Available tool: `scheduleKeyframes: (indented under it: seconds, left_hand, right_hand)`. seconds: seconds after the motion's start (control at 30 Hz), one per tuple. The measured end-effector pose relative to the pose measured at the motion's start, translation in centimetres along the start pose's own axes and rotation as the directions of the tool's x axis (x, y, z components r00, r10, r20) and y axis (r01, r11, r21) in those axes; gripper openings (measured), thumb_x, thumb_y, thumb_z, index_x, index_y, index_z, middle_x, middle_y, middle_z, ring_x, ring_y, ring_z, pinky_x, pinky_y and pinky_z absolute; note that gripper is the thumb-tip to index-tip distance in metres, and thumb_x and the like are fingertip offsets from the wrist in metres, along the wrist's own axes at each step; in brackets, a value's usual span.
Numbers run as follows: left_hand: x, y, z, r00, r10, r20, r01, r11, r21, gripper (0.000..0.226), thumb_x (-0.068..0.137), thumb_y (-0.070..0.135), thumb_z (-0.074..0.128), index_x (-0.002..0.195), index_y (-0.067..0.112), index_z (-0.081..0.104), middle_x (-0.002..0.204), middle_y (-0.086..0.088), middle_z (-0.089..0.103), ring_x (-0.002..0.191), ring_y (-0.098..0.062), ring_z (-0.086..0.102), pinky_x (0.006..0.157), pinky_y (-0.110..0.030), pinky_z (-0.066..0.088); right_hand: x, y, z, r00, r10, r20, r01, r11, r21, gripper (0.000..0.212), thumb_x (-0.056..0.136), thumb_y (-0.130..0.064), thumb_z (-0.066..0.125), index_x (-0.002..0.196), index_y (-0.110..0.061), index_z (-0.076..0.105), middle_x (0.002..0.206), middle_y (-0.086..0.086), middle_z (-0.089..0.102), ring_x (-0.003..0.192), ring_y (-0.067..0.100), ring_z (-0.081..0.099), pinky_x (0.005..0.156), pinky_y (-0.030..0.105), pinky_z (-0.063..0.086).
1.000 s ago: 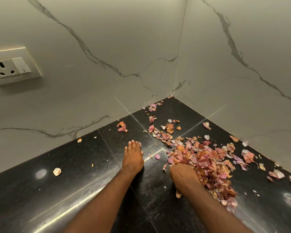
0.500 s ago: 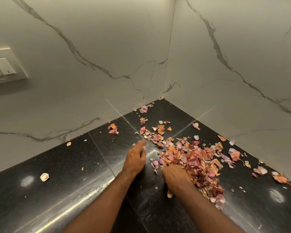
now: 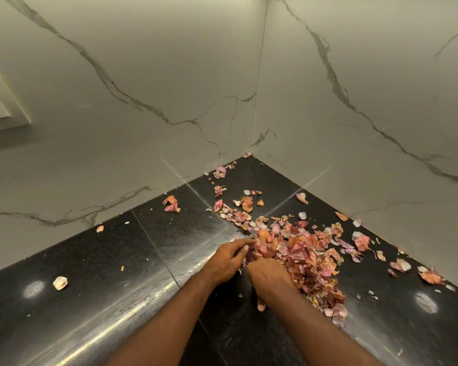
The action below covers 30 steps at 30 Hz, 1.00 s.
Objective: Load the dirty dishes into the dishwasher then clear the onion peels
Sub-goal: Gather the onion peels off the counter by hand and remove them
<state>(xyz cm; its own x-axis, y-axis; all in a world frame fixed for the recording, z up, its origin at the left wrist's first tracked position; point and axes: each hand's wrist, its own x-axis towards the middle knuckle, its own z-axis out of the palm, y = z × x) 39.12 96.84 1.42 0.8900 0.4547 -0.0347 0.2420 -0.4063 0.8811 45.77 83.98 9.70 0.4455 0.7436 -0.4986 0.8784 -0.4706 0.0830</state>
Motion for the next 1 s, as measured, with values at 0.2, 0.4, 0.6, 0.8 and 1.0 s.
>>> scheduleKeyframes:
  seconds: [0.2,0.4,0.6,0.8,1.0]
  left_hand:
    - [0.3,-0.7,-0.5,0.972,-0.138,-0.193,0.207,0.891,0.404,0.056,0.11,0.029,0.04,0.163,0.021,0.026,0.17,-0.012,0.022,0.158,-0.024,0.018,0.128,-0.038,0.014]
    - [-1.4,-0.1,0.6,0.981,-0.047,0.187,0.021,0.99,0.14,0.047,0.113,0.032,0.035,0.16,0.035,0.031,0.168,0.005,0.015,0.157,-0.011,0.008,0.127,-0.03,0.007]
    - [-2.5,0.8,-0.3,0.96,-0.149,-0.236,0.053,0.927,-0.371,0.028,0.108,0.011,0.051,0.127,0.022,0.068,0.127,0.005,0.071,0.124,-0.006,0.065,0.107,-0.031,0.053]
    - [-5.6,-0.3,-2.3,0.865,-0.268,-0.424,0.168,0.952,-0.257,0.011,0.09,0.019,0.081,0.098,0.022,0.073,0.084,0.003,0.078,0.08,-0.007,0.075,0.084,-0.035,0.063]
    - [-8.3,-3.0,-2.4,0.917,-0.263,-0.3,0.145,0.921,-0.363,0.018,0.106,0.03,0.057,0.118,0.025,0.069,0.111,0.005,0.078,0.104,-0.008,0.074,0.102,-0.038,0.056]
  right_hand:
    - [-0.5,0.1,-0.5,0.999,-0.029,0.017,0.029,0.999,-0.014,0.092,0.099,0.002,0.061,0.166,-0.022,0.003,0.167,0.012,0.029,0.137,0.04,0.052,0.107,0.052,0.05]
    - [0.6,-0.2,0.5,0.999,-0.001,-0.038,-0.001,0.999,-0.048,0.049,0.096,-0.005,0.067,0.143,-0.006,0.055,0.138,0.015,0.063,0.125,0.033,0.063,0.102,0.046,0.054]
    - [1.1,0.4,1.6,0.995,0.005,-0.101,-0.005,1.0,-0.008,0.023,0.1,-0.005,0.06,0.121,-0.005,0.068,0.124,0.015,0.07,0.113,0.033,0.068,0.094,0.044,0.056]
    - [1.3,1.0,2.0,1.0,0.011,-0.015,-0.011,1.0,0.024,0.046,0.082,-0.017,0.085,0.124,-0.012,0.067,0.122,0.014,0.07,0.112,0.034,0.068,0.093,0.043,0.057]
    - [-3.3,-0.3,6.2,0.943,0.186,-0.278,-0.042,0.89,0.453,0.029,0.098,-0.033,0.066,0.124,-0.021,0.066,0.122,0.002,0.069,0.109,0.02,0.066,0.098,0.036,0.055]
